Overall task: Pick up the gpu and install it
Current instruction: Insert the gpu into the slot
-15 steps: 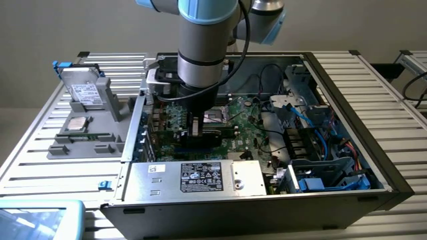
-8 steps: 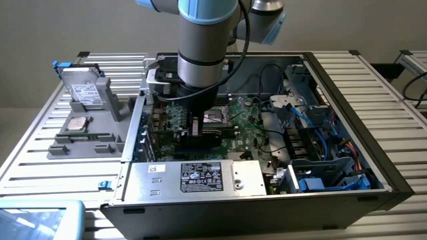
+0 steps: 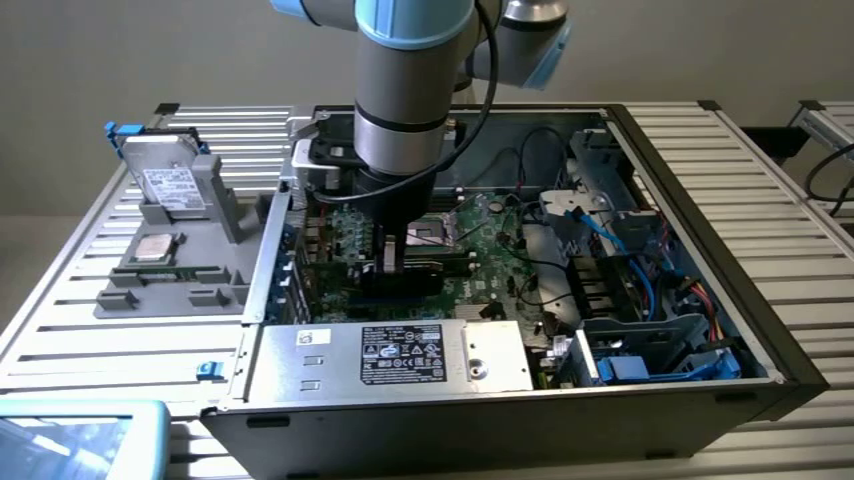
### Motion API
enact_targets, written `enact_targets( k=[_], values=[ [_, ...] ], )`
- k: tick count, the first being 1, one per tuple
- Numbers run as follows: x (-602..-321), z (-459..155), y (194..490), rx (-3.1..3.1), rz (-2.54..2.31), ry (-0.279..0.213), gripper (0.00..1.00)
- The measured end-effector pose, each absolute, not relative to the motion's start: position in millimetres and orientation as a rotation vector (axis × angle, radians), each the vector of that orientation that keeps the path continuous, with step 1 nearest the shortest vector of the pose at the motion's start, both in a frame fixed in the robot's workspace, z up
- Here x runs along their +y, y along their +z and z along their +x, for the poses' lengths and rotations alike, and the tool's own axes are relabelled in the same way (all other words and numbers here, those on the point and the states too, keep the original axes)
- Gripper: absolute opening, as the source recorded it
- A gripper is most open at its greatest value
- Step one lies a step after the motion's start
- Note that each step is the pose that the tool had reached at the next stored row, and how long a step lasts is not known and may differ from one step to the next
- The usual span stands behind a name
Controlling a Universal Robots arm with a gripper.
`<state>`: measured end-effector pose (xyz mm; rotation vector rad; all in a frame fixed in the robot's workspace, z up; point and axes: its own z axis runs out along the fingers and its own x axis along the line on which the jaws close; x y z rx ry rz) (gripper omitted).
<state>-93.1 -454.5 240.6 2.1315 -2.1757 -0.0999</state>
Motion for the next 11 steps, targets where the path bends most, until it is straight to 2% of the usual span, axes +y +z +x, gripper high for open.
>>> enact_targets(
  k=[11],
  values=[
    [-454.5, -93.2, 243.1, -2.174, 2.131, -0.102, 0.28]
  ],
)
